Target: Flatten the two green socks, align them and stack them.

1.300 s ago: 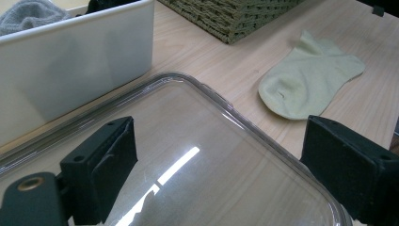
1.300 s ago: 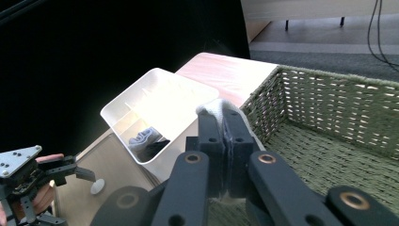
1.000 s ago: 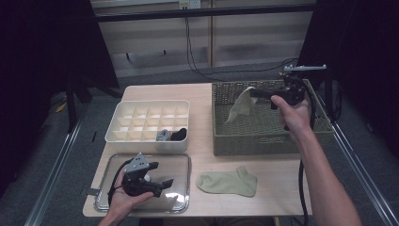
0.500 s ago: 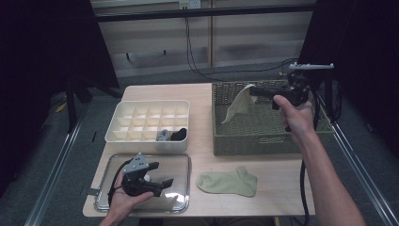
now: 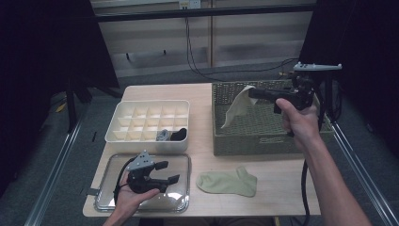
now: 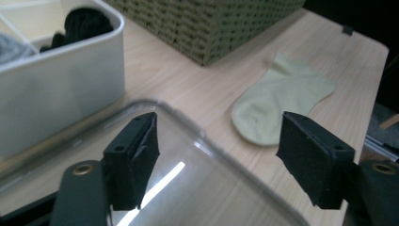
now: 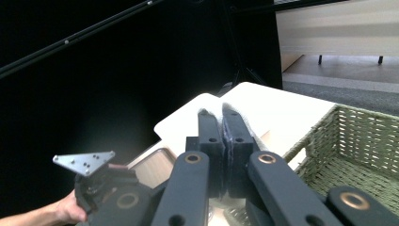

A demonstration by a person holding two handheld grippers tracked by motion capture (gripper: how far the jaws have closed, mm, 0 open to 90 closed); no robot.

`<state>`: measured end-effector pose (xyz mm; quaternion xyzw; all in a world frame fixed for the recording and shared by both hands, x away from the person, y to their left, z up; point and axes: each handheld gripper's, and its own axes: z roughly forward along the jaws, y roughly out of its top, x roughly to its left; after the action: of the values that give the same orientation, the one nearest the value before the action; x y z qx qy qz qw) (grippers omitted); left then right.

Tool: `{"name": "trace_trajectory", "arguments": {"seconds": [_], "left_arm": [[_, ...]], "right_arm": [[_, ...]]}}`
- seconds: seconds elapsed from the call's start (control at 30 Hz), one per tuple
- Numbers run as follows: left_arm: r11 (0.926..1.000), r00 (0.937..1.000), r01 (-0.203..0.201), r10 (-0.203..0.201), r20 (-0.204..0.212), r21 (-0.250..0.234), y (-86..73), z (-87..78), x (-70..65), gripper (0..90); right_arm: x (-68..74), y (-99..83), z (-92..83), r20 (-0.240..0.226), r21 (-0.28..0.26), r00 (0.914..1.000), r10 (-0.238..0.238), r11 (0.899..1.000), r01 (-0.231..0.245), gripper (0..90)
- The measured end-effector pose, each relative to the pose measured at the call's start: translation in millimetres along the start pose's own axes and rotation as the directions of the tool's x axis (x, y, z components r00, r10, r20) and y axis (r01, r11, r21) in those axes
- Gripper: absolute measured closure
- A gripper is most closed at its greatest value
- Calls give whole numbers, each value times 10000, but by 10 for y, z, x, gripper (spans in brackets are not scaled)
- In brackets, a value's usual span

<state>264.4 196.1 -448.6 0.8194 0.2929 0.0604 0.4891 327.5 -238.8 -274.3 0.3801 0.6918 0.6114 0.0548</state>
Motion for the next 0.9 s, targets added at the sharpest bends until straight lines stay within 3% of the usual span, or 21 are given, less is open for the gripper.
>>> {"name": "trace_trajectory", "arguments": {"seconds": [0.07, 0.3, 0.47, 0.67, 0.9], "left_arm": [[9997, 10000, -60, 61, 49, -250, 95, 19, -43, 316], [9986, 9996, -96, 110, 258, -523, 274, 110, -82, 374], [9968, 9971, -127, 185, 739, -784, 417, 192, -152, 421], [9963, 9931, -294, 383, 1111, -809, 517, 293, -252, 476], [9939, 9872, -572, 704, 1434, -945, 665, 429, -383, 468]], "right_arm": [[97, 7, -12, -141, -7, 9998, -143, 9999, 143, 887], [240, -37, -39, -376, -34, 9988, -329, 9995, 327, 887], [364, -83, -45, -529, 75, 9975, -464, 9989, 469, 887], [427, -174, -12, -587, 323, 9974, -424, 9985, 443, 888], [490, -393, 84, -903, 626, 9955, -286, 9974, 343, 887]]}}
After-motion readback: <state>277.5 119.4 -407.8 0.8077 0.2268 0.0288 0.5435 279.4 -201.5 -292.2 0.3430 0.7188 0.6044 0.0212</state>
